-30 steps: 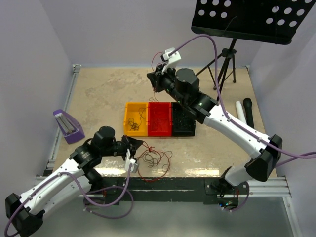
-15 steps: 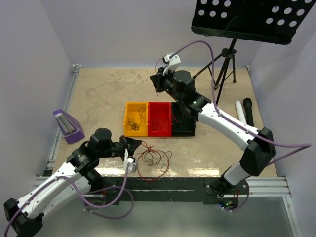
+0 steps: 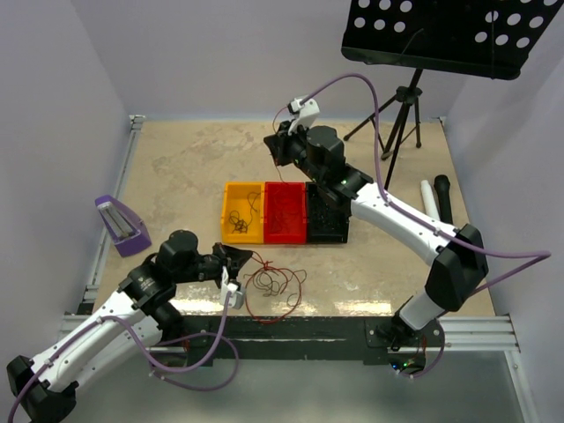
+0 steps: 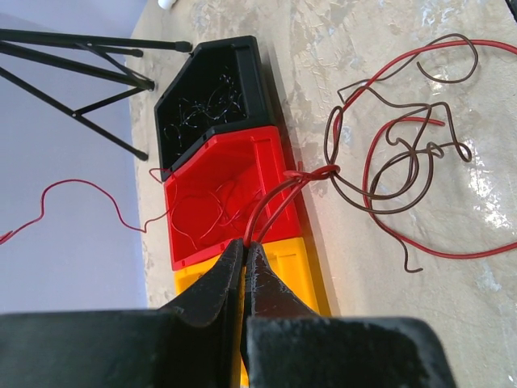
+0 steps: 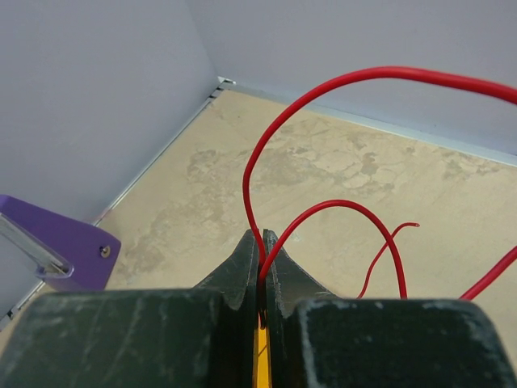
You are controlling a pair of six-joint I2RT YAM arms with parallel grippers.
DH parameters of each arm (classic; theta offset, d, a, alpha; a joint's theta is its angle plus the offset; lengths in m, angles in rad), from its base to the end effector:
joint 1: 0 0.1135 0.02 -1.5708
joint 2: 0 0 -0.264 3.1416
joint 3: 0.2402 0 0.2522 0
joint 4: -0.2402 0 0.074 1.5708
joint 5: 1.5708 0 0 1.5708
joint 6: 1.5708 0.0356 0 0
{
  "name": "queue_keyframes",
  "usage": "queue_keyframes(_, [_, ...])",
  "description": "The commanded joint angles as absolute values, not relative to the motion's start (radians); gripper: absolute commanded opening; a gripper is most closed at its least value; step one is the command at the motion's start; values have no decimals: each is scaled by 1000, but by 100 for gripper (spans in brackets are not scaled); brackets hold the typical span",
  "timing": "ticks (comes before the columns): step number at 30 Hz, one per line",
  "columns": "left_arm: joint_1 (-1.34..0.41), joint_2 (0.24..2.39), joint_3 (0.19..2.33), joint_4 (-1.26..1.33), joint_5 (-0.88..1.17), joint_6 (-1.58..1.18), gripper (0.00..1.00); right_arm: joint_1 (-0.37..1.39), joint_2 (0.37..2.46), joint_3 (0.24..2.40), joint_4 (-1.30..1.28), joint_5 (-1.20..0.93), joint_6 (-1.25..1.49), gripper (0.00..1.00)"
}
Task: Untangle the cables
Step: Place the cable in the bin.
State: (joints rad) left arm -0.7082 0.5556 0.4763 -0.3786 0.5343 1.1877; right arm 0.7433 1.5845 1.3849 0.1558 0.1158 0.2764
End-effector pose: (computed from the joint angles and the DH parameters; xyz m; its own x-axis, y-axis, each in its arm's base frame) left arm 0.0934 -0.1039 0.2469 0.7155 0.4382 -0.5441 0.6504 -0.1334 0.7478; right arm 0.2861 0.2574 0.3829 -0.1913 0.1924 -0.9625 -0.5561 0.7868 0.2678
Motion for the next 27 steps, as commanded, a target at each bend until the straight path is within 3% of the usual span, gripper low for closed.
queue_keyframes(1, [-709,545,472,-337,534,1167,0,739,1612,1365,219,121,296,0])
queue_keyframes(15, [-707,540,465,-331,538,1177,0,739,1632,1138,207,173,365,0])
queue_keyframes(27, [-707,545,466,-325,543,1175,0,739,1715,1118,135,100,396,0])
